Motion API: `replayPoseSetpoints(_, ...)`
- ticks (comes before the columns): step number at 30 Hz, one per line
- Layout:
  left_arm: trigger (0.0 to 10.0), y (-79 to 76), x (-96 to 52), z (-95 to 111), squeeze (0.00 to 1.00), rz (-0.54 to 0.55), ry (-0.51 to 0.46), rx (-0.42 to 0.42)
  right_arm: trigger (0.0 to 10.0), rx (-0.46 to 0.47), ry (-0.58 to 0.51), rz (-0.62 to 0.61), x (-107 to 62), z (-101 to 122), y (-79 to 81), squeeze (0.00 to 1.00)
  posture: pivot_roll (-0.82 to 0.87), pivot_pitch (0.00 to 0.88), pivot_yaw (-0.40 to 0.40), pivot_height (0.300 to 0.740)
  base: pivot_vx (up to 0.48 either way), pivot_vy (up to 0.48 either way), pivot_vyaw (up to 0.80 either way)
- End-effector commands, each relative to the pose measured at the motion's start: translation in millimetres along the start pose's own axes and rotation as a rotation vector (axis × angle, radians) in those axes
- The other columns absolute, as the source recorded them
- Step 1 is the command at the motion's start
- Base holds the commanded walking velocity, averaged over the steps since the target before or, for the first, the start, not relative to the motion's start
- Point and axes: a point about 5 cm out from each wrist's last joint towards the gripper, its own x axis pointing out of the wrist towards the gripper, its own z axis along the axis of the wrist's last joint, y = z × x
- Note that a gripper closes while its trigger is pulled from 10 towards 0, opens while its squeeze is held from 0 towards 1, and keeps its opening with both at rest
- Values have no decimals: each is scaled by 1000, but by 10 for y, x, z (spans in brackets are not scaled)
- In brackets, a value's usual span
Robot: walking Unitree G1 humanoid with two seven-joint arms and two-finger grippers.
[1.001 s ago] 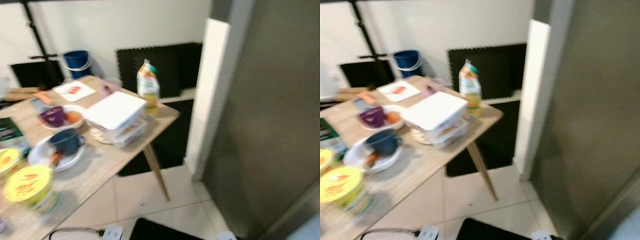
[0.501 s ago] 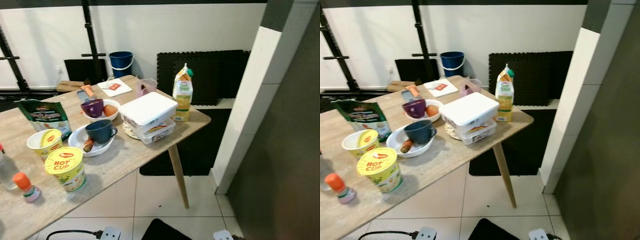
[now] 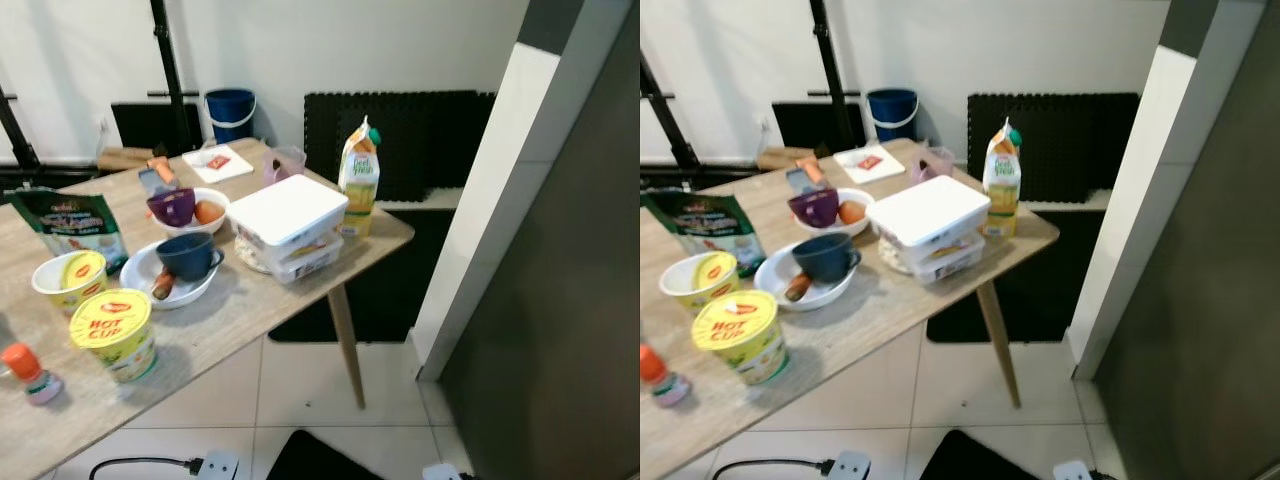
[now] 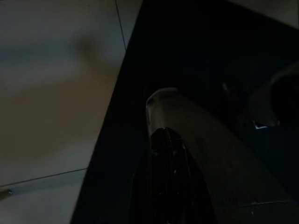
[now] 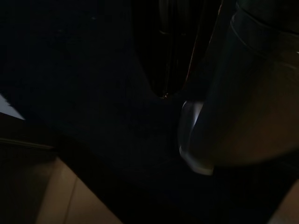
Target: Restocking fridge
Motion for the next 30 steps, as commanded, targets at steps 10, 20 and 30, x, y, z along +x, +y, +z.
replayPoseSetpoints(10,10000,27,-6,-10,0,12,5,-12,10000,-10,1,3,-3,-11,-10,0,-25,2,3,740,0,0,218)
replayPoseSetpoints(20,10000,17,-8,-38,0,8,12,-15,10000,-5,4,8,-3,-28,0,0,-26,7,5,740,0,0,800)
replayPoseSetpoints(30,10000,3,-3,-24,0,2,10,-10,10000,-1,1,6,-3,-22,-3,0,-29,3,5,740,0,0,800)
